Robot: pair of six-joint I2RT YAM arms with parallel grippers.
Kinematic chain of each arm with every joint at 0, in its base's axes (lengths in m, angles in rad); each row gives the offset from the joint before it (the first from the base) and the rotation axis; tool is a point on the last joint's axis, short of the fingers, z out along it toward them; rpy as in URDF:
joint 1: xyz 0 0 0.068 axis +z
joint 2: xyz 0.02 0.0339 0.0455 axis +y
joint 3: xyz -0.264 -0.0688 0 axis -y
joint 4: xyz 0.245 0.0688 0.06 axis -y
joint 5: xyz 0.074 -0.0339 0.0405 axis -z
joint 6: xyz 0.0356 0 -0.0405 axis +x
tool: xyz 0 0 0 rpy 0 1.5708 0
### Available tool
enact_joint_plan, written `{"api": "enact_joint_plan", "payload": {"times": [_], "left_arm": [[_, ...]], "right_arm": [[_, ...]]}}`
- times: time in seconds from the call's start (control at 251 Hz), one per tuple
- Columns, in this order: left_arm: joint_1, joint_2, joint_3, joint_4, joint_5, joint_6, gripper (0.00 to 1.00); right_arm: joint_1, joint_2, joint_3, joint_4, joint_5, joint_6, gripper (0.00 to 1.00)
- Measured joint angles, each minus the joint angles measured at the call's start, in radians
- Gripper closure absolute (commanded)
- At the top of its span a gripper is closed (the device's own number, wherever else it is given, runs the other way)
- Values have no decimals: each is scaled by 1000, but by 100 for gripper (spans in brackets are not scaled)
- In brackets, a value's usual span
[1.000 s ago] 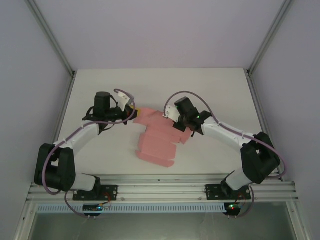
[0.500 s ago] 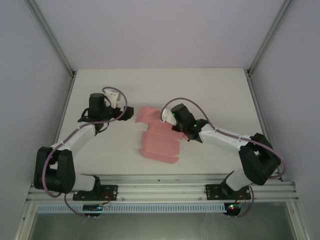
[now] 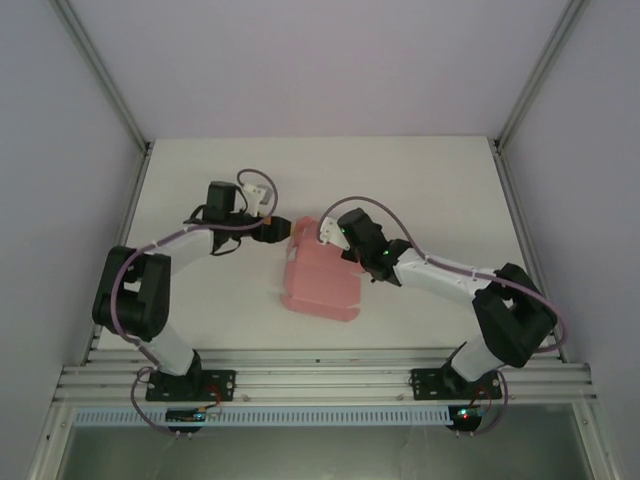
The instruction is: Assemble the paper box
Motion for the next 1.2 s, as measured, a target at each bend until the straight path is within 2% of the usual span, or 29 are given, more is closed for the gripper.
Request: {"api": "enact_joint_plan", "payload": {"times": [0.116, 0.491, 0.746, 1.006, 1.201], "left_arm": [[-3, -18, -35, 41, 33, 4, 26], [-42, -53, -206, 219, 73, -26, 39], [-62, -29, -212, 290, 111, -34, 39], [-62, -32, -339, 332, 111, -42, 39], [-63, -66, -344, 333, 112, -41, 40]], "right_arm": [[10, 23, 13, 0, 21, 0, 100], [64, 45, 16, 8, 130, -45, 100], [111, 62, 9, 40, 226, -65, 100], [193, 109, -69, 158, 354, -140, 100], [202, 118, -82, 182, 387, -146, 100]]}}
